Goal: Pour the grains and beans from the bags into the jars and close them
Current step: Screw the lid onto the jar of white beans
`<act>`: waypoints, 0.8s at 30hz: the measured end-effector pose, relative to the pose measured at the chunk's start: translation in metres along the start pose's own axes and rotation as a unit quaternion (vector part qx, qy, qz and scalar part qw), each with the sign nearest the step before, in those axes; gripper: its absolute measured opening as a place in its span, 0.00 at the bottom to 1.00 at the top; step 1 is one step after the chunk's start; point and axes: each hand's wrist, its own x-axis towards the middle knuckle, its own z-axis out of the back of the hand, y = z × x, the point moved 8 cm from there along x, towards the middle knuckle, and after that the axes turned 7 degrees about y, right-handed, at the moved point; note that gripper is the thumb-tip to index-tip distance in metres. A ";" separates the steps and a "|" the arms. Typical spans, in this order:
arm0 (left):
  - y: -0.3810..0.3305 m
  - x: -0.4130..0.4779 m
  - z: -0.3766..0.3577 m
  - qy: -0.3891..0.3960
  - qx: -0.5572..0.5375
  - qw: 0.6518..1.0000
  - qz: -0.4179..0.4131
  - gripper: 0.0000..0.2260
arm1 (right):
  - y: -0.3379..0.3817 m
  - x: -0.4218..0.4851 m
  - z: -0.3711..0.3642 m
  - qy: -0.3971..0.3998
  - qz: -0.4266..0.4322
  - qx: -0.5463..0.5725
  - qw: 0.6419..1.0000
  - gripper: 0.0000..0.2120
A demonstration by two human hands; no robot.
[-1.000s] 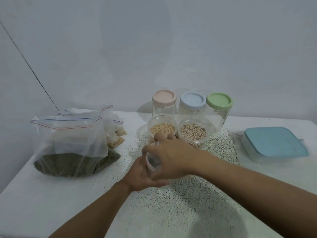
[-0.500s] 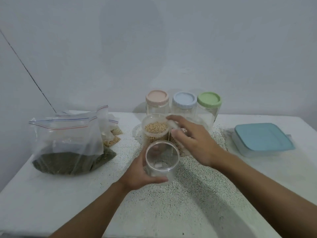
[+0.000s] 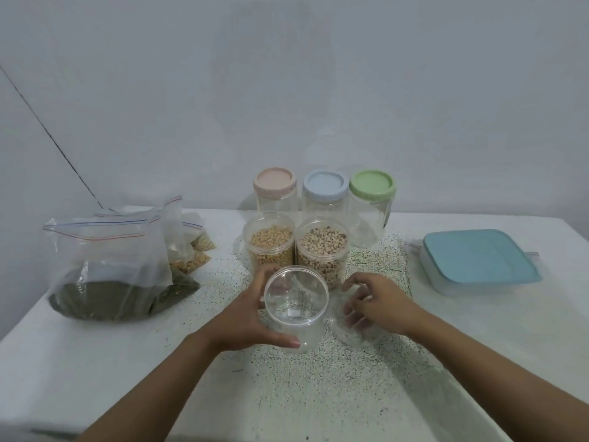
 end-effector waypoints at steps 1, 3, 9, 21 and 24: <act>0.000 0.001 0.000 0.006 0.002 1.000 0.008 0.52 | -0.004 0.004 0.000 -0.018 0.003 -0.050 0.999 0.15; -0.003 0.002 -0.001 0.018 0.012 1.000 0.016 0.52 | -0.008 0.007 0.002 -0.051 0.013 -0.123 0.991 0.15; -0.008 0.002 0.006 0.021 0.046 0.998 0.039 0.54 | -0.004 0.007 -0.002 -0.072 0.047 -0.291 0.953 0.19; -0.003 -0.020 0.011 0.043 0.083 0.995 0.043 0.43 | 0.032 -0.017 0.016 -0.174 0.141 -0.227 0.948 0.10; -0.006 -0.032 0.036 -0.030 0.115 0.992 0.037 0.25 | 0.075 -0.029 0.030 -0.201 0.207 -0.112 0.951 0.05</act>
